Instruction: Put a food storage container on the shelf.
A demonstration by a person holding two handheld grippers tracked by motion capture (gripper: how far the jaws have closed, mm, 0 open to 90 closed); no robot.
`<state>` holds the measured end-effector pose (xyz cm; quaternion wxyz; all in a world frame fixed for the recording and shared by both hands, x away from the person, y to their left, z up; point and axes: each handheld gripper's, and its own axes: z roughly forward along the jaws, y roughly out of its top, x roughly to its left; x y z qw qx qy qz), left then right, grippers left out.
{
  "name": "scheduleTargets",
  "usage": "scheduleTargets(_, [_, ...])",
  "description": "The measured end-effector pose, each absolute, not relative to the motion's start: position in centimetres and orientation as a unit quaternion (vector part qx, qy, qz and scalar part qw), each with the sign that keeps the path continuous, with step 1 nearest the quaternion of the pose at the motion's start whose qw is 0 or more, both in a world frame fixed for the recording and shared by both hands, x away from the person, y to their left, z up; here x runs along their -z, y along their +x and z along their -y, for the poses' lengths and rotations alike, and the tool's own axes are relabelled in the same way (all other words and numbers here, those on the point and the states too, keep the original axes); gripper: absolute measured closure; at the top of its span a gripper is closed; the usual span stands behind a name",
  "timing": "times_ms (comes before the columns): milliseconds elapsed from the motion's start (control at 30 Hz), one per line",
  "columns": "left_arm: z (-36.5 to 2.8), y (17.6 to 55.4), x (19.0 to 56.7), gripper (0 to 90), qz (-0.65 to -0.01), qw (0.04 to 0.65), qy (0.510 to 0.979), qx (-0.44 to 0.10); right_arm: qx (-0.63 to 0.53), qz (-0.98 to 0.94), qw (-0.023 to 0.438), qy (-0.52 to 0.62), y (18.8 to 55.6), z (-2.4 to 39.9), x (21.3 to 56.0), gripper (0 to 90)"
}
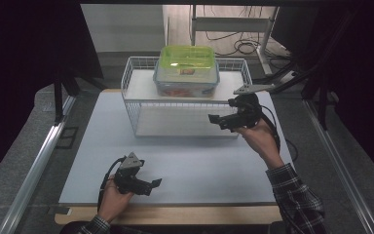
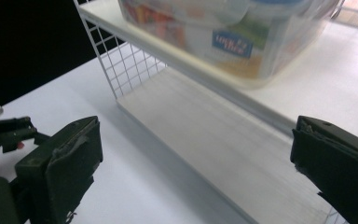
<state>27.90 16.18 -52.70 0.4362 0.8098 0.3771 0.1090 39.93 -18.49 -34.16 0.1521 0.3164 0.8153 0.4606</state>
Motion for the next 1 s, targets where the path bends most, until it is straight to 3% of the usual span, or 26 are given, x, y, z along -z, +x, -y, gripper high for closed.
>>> scheduleTargets(1000, [-16.0, 27.8, 52.7, 2.1, -0.363, 0.441, 0.813, -0.113, -0.45, -0.82, 0.158, 0.317, 36.9, 18.9, 42.0, 1.7])
